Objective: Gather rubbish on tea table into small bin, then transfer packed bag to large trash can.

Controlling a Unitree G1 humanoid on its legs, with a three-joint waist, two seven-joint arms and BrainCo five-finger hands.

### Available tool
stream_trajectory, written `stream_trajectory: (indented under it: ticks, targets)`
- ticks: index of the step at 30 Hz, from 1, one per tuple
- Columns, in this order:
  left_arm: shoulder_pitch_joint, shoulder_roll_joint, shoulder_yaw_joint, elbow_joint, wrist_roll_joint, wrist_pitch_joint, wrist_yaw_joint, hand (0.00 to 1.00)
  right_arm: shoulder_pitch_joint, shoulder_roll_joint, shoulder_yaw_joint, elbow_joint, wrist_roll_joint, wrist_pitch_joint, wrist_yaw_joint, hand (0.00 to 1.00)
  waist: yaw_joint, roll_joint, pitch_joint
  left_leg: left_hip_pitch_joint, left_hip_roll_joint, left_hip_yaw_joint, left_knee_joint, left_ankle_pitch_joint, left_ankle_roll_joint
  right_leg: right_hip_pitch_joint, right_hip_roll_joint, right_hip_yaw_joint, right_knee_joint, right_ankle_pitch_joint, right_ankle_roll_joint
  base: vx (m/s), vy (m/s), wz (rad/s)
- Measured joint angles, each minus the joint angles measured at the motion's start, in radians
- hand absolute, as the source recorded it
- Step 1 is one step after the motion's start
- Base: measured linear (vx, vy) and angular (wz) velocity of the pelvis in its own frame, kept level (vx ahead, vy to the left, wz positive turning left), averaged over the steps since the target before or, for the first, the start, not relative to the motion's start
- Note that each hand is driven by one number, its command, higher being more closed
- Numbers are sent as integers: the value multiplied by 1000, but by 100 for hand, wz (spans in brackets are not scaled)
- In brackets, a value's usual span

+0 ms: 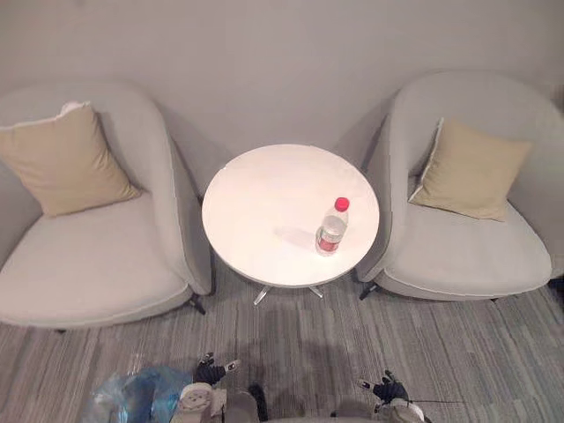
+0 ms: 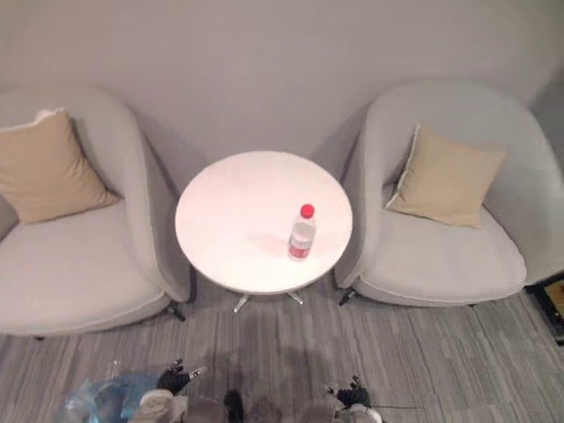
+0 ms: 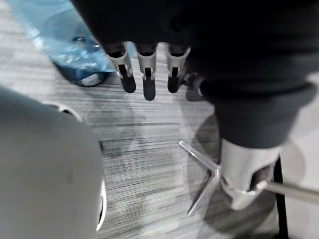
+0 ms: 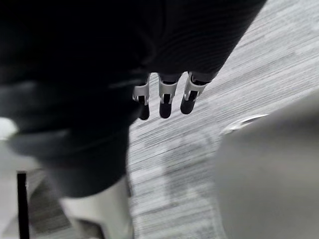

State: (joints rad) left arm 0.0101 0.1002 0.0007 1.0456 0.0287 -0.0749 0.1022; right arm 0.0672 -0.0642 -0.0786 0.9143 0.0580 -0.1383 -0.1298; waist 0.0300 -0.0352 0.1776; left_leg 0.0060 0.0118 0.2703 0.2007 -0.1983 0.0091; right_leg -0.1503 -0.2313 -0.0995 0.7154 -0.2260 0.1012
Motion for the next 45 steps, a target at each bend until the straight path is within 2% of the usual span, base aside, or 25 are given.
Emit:
stream_trajectory:
  ticks: [2,4,5,6,7,8,9,12,16,20,27,32,38,45]
  targets:
    - [1,-2,0,4,-6,1,1,0,-15,4,-48,70,-17,19,4,0,-13,4,-1,5,10,-36,23,-2,2,-13,29,2,-31,-54,-9,217,-55,64]
    - [1,-4,1,5,-11,1,3,0,-31,8,-105,109,0,38,-3,0,-18,22,8,21,39,-67,29,-5,-4,-43,84,31,-124,-69,-21,239,-125,47]
    - [3,-5,2,8,-11,2,4,0,-32,6,-104,101,-4,37,-5,0,-23,26,11,27,49,-84,29,-3,-16,-50,109,52,-196,-51,-25,280,-180,47]
    - [7,-3,2,8,-11,1,4,0,-22,9,-104,106,-17,36,-10,0,-24,5,-1,32,40,-101,29,-4,-29,-32,110,66,-323,50,-31,276,-209,50]
    - [5,4,5,10,-9,-1,4,0,-16,13,-104,115,-16,38,-10,0,-21,-21,-11,37,24,-120,29,-16,-49,-31,99,73,-368,104,-27,250,-198,41]
    - [1,-15,20,18,-8,1,9,0,-31,2,-112,129,-19,48,-12,0,-20,18,-15,48,55,-140,24,-25,-71,-17,123,53,-358,104,-37,250,-205,27]
    - [6,-29,23,27,-4,-2,9,0,-27,-9,-113,133,-18,49,-11,0,-17,37,-26,50,73,-146,13,-21,-78,-3,141,48,-386,103,-38,239,-184,13]
    - [7,-46,23,50,0,1,9,0,-27,-23,-114,134,-18,53,-12,0,-16,72,-34,75,105,-152,-31,-5,-99,38,179,28,-448,113,-54,164,-134,3]
    - [5,-45,23,58,11,1,8,0,-26,-34,-112,147,-16,55,-12,0,-20,69,-36,104,104,-183,-57,16,-100,108,182,6,-522,124,-65,69,-47,16]
    - [3,-37,21,65,18,0,6,0,-25,-35,-69,108,-19,56,-12,0,-17,61,-43,97,93,-200,-61,18,-99,141,181,1,-612,178,-55,-9,52,10]
    - [4,-26,-1,62,38,0,4,0,67,-50,-15,-324,-124,41,-40,0,-19,47,-50,81,69,-202,-85,29,-87,160,166,11,-726,265,-46,-78,49,-4]
    - [11,-24,-23,46,52,0,2,0,112,-51,-15,-481,-211,16,-47,0,-20,42,-58,83,67,-205,-107,41,-89,188,166,11,-792,311,-47,-103,-9,-1]
    - [15,-22,-39,44,70,-2,0,0,155,-55,-14,-591,-258,6,-50,0,-25,40,-60,84,68,-218,-128,54,-97,188,169,5,-804,320,-45,-53,-20,3]
    - [15,-16,-51,43,84,-6,-12,0,134,-71,33,-631,-296,-7,-61,0,-24,36,-66,86,67,-232,-129,58,-96,191,168,-3,-804,323,-49,16,7,6]
